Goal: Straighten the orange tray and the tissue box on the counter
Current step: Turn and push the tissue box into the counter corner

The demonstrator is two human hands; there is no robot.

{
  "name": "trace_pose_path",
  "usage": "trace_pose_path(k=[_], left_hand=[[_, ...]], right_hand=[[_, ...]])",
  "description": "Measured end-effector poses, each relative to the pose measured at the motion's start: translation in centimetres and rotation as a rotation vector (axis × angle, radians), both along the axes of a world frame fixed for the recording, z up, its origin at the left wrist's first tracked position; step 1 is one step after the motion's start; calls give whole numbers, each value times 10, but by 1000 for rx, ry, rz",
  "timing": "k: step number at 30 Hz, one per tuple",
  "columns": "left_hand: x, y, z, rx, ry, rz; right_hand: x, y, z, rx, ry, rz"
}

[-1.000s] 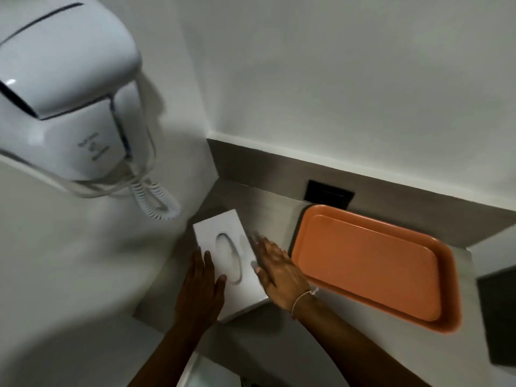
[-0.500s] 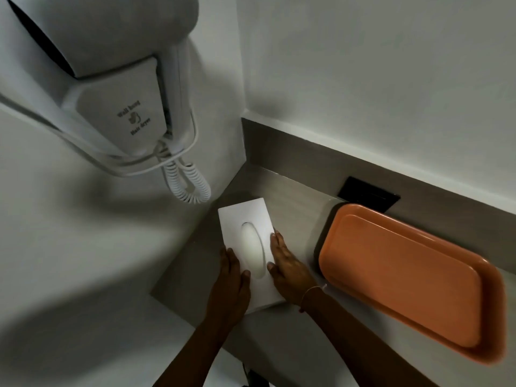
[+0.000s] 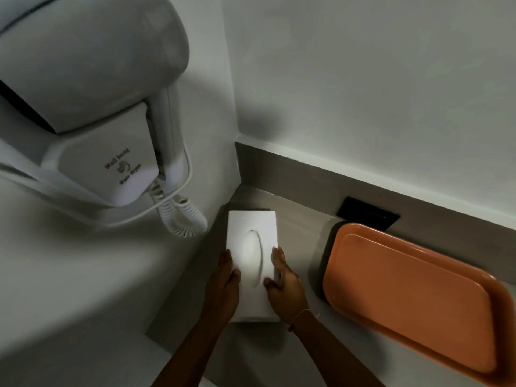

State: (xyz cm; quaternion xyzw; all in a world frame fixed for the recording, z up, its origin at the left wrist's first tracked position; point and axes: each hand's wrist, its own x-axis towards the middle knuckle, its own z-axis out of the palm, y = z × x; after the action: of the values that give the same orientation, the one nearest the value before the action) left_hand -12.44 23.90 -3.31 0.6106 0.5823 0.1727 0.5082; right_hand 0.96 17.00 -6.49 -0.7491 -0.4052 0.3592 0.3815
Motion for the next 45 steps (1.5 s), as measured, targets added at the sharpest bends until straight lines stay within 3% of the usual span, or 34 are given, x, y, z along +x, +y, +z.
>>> trace_pose_path(k=[8,14,17,21,25,27,30,35,45], left_hand=[[36,103,9,-23,-23,0],[46,133,-1,42,-30,3],[43,135,-6,95,21,-32],[29,110,-13,318,236,-237],[-26,29,-42,426,281,-93],[-48,-7,-61,410,404,-55],[-58,-29,-79,384,549,-99],[-65,-31,-97,446,662,-172],[-67,-32,-105,500,686,-170]], right_hand=[[-10,63,0,85,238,-253],[-15,87,-8,100,236,-281],[-17,89,-8,68,151,-233],[-15,73,-4,108,-22,-104],[-19,28,-6,148,-334,207],[-25,5,-10,152,-471,369],[-26,-11,-17,101,-513,524],[-23,-2,-30,92,-540,558],[-25,23,-56,136,-622,629]])
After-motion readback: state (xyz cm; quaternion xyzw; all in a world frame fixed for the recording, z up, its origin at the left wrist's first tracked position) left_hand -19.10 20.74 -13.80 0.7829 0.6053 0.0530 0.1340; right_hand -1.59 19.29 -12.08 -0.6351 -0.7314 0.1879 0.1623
